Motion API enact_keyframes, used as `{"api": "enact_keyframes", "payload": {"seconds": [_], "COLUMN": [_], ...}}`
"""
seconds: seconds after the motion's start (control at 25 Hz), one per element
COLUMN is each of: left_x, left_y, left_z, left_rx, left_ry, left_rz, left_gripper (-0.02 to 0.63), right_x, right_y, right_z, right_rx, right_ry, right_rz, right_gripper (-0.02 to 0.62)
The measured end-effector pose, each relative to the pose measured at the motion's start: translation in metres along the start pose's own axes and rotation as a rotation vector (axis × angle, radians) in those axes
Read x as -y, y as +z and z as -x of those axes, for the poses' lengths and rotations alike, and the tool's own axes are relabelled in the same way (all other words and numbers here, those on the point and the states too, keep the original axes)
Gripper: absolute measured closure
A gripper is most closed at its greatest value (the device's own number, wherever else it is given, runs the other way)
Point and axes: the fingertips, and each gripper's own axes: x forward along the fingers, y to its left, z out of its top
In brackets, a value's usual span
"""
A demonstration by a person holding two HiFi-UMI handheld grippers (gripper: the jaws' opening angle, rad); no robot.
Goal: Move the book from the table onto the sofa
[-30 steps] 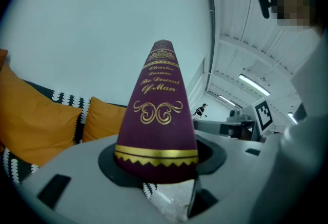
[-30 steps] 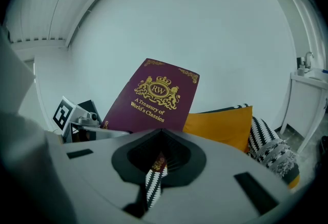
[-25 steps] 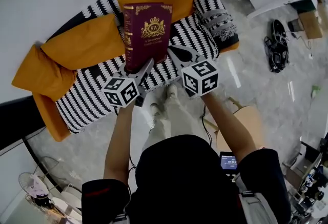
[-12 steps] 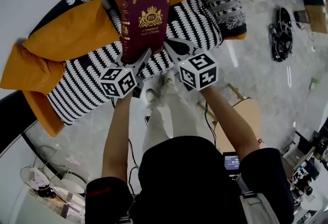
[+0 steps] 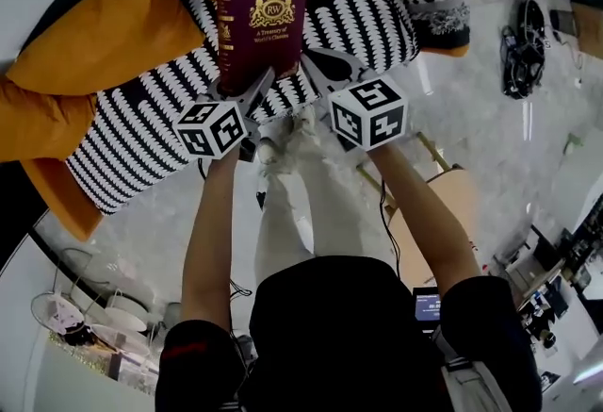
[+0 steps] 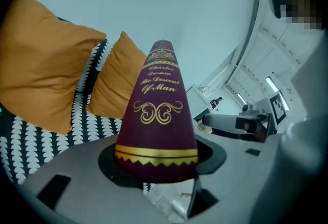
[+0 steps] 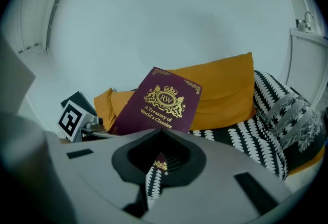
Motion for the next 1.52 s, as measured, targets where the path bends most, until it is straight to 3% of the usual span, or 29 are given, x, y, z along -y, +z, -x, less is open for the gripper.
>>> {"api": "enact_keyframes", "payload": {"seconds": [0.56,1.04,1.52], "left_x": [-0.071,-0.118,-0.138], "left_y": [-0.073,-0.11,-0.138], "left_z": [-0.059,-0.108,-0.119], "left_rx": [-0.088,-0.144,-0.207], "left_ry": [0.019,0.02,0.02], "left_rz": [0.04,0.11,0.141], "left_gripper": [0.362,0.362,0.362], "right_x": [0.037,0.081,0.109], "right_y": [-0.095,-0.127,-0.151], "right_z": [-0.072,-0.115,-0.13], "right_rx": [-0.085,-0.077,-0.071], "right_ry": [0.005,-0.017,-0.071], "right_rz": [-0.078,-0.132,-0.192], "right_gripper": [0.578,0.578,0.578]}}
